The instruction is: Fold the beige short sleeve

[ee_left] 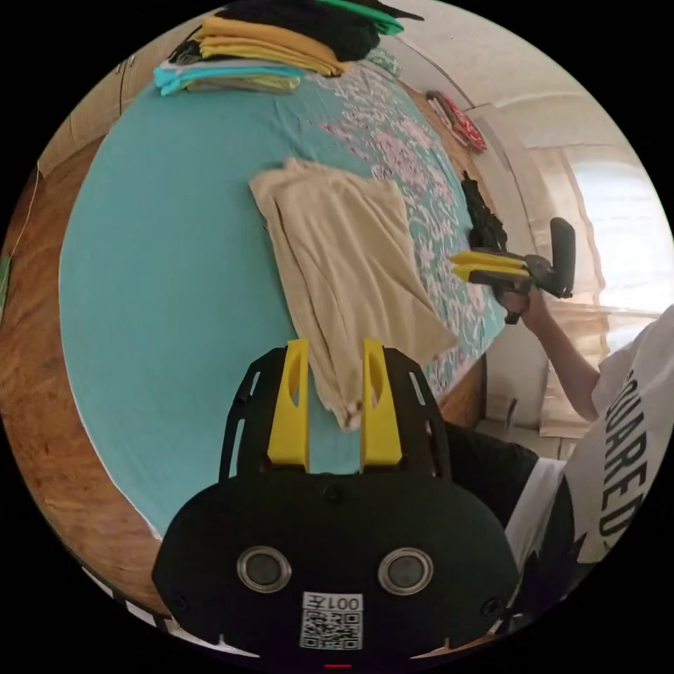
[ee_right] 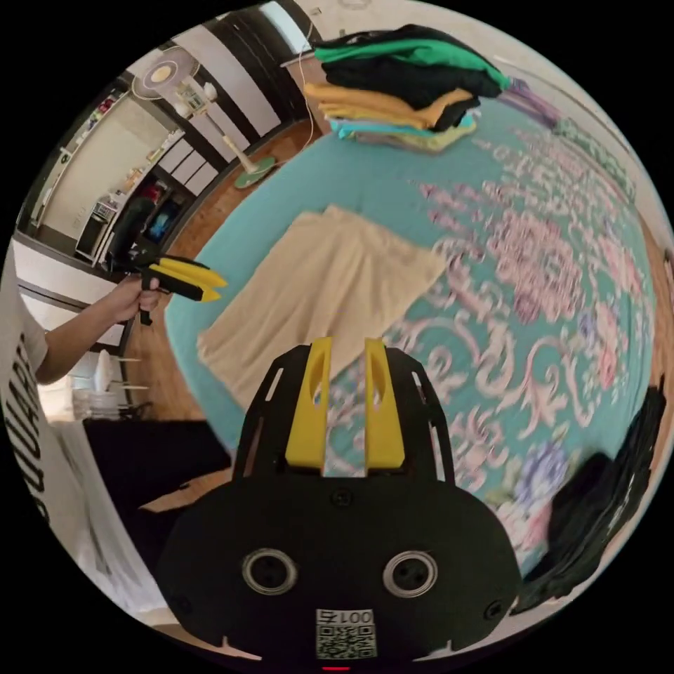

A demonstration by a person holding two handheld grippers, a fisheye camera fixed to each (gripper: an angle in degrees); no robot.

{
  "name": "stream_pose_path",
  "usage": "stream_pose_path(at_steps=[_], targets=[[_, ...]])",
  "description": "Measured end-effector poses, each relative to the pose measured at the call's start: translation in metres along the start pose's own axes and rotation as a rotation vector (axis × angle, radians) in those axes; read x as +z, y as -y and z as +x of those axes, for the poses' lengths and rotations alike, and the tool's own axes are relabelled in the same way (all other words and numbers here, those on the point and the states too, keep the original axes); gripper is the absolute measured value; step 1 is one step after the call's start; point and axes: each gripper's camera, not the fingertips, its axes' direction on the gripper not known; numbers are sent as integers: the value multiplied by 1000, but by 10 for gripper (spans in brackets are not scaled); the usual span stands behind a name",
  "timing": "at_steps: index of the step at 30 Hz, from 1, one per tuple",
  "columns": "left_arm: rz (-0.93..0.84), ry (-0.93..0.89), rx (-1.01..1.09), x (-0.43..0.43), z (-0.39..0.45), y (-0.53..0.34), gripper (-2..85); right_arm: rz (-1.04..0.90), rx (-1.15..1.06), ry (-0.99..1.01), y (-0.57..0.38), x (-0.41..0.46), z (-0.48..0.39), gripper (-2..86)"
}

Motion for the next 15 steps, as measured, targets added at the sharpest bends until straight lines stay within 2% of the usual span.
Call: stream_pose_path(at_steps=[4,8,12,15], targets=[[-127,23,11,32,24,-30,76,-169,72,34,-65,23,-44,95],[-201,149,50,60,27,-25,22,-178,88,-72,-70,58,-67,82],[-173,80,52,48,6,-28,-2,-204,126,-76,-69,77,-69,52],[-149,14,-64,46,-29,-42,2,-153,175,-96,-86,79,-69,45]])
